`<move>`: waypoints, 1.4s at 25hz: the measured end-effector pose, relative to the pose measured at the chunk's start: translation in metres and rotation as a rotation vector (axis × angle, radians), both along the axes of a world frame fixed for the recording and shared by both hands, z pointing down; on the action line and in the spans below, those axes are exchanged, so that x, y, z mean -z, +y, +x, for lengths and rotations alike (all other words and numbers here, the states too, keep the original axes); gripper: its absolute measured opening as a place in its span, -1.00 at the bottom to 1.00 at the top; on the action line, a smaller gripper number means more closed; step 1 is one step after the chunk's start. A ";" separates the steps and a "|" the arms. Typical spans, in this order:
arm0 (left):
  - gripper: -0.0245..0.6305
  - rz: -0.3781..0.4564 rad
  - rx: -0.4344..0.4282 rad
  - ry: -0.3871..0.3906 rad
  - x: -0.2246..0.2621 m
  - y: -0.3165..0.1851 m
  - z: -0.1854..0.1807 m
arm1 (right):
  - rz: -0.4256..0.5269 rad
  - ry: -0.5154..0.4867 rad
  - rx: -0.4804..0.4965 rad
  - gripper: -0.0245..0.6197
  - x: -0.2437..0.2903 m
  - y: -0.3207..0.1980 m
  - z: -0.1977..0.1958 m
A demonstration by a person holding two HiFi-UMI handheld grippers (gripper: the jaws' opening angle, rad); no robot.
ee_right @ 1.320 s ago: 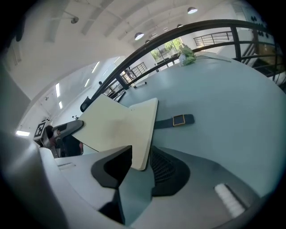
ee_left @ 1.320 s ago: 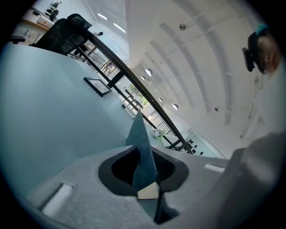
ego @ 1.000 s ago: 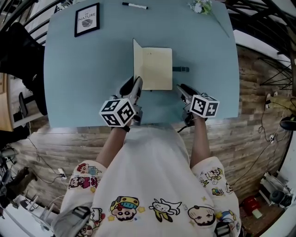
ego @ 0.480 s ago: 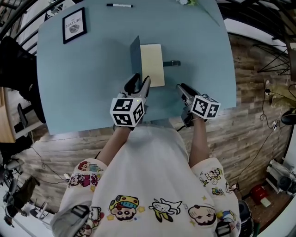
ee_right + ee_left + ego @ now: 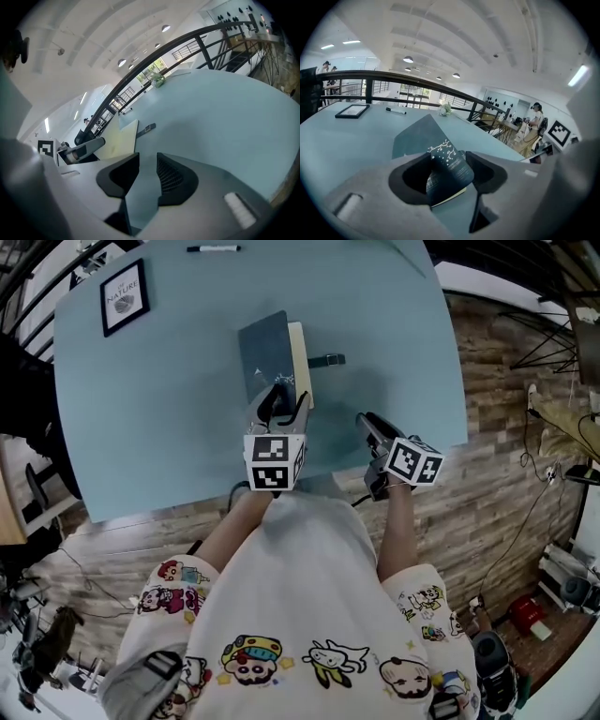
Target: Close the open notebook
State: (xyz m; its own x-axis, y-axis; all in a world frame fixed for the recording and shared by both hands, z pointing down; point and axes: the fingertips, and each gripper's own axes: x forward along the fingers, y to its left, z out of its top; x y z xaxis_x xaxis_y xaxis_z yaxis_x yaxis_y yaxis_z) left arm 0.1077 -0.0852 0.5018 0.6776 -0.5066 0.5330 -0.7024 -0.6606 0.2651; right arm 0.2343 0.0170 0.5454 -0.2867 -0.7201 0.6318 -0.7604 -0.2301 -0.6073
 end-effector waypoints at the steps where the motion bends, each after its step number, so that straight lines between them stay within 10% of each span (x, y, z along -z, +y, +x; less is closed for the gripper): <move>1: -0.22 0.008 -0.007 -0.016 -0.003 0.001 0.003 | -0.003 0.000 -0.008 -0.52 -0.001 0.004 0.004; 16: -0.09 0.056 -0.111 -0.174 -0.042 0.018 0.034 | -0.010 -0.009 -0.020 -0.52 -0.006 0.019 0.036; 35: -0.12 0.108 -0.007 -0.032 0.026 -0.002 -0.001 | 0.132 -0.001 0.122 -0.54 0.044 -0.025 -0.002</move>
State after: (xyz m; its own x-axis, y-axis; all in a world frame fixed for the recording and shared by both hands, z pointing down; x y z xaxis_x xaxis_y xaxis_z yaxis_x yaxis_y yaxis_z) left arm 0.1067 -0.0877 0.4755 0.6650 -0.5576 0.4968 -0.7046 -0.6890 0.1697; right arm 0.2327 -0.0077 0.5014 -0.3776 -0.7567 0.5336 -0.7772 -0.0542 -0.6269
